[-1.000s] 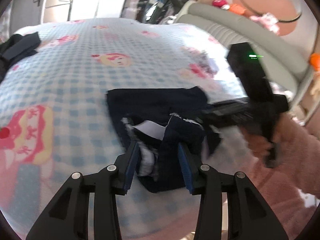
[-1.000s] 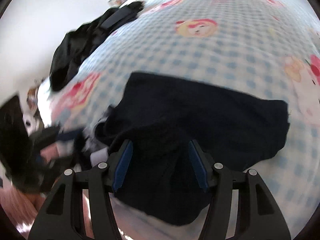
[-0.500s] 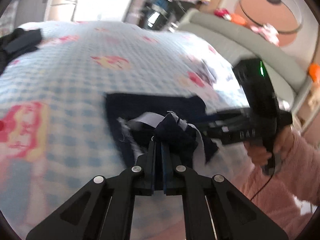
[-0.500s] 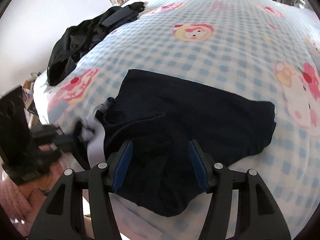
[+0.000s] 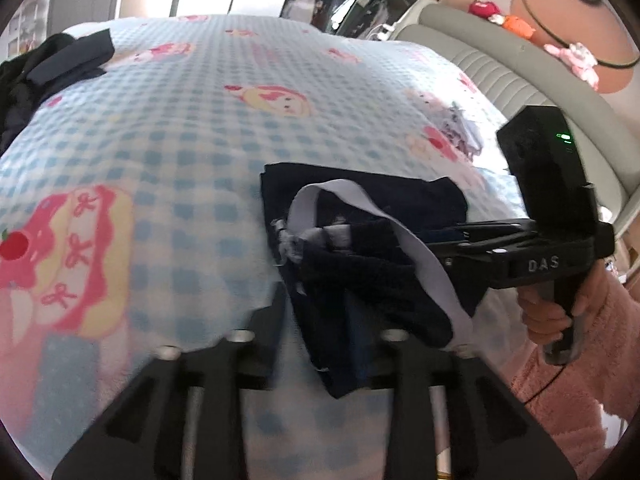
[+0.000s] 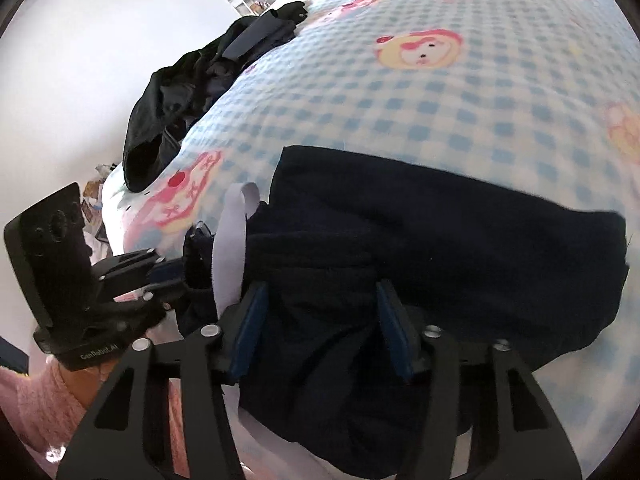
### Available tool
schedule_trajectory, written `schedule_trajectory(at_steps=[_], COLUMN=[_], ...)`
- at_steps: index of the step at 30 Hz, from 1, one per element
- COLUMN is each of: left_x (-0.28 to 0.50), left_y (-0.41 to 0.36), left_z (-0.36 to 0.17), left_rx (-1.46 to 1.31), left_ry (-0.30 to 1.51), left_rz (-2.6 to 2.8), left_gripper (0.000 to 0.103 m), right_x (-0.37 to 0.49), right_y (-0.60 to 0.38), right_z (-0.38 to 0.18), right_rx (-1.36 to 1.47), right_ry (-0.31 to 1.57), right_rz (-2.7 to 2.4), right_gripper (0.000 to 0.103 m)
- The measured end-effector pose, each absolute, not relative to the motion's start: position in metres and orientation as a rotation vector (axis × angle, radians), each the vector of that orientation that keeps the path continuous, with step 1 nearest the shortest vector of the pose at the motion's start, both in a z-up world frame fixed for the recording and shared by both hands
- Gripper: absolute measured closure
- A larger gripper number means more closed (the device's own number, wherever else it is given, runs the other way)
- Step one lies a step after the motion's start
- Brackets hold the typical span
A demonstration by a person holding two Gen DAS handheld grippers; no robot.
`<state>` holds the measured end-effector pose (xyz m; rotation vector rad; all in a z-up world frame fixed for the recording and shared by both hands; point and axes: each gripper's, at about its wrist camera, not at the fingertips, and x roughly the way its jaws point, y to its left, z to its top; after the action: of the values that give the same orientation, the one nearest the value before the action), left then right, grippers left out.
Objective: Fold clothes
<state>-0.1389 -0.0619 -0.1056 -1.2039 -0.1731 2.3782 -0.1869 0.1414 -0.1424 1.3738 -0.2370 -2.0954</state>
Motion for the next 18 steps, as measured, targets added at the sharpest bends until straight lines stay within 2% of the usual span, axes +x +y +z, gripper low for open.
schedule_trajectory(at_steps=[1,2,7,11,12,13,14,16,18], left_x=[-0.141,-0.142,-0.148,-0.155,-0.153,-0.151,-0.151,-0.150,-0.148], left_y=[-0.064,-0.066,-0.064,-0.056,-0.055,-0.053,-0.052,-0.049,-0.046], left_z=[-0.108,-0.108,-0.104,-0.111,-0.113,-0.113,-0.110,-0.104,-0.099], left_rx=[-1.216,-1.220,-1.184,-1.204,-1.199,-1.192,-1.184,-1.167,-1.151], left_ry=[-0.176,-0.184,-0.185,-0.206,-0.211,-0.211,-0.201,-0.177,-0.153], left_rz=[2.389,2.390,2.353,2.313,2.329,2.342,2.347,2.355,2.363], left_gripper=[0.055,0.055,0.055,0.059,0.063,0.073,0.077,0.085,0.088], right_x=[-0.185,-0.181,-0.162,-0.167,-0.168,-0.169,-0.171,-0.171,-0.168], right_y=[0.140,0.141,0.149,0.149,0.148,0.147,0.146,0.149,0.156], right_z=[-0.141,-0.137,-0.115,-0.122,-0.123,-0.125,-0.126,-0.127,-0.122], right_rx=[1.373,1.366,1.331,1.356,1.360,1.364,1.368,1.376,1.365], right_ry=[-0.230,-0.209,-0.065,-0.143,-0.145,-0.147,-0.148,-0.162,-0.169], right_rz=[-2.102,-2.127,-2.336,-2.220,-2.222,-2.223,-2.225,-2.246,-2.293], right_gripper=[0.061,0.062,0.055,0.055,0.055,0.062,0.081,0.089,0.095])
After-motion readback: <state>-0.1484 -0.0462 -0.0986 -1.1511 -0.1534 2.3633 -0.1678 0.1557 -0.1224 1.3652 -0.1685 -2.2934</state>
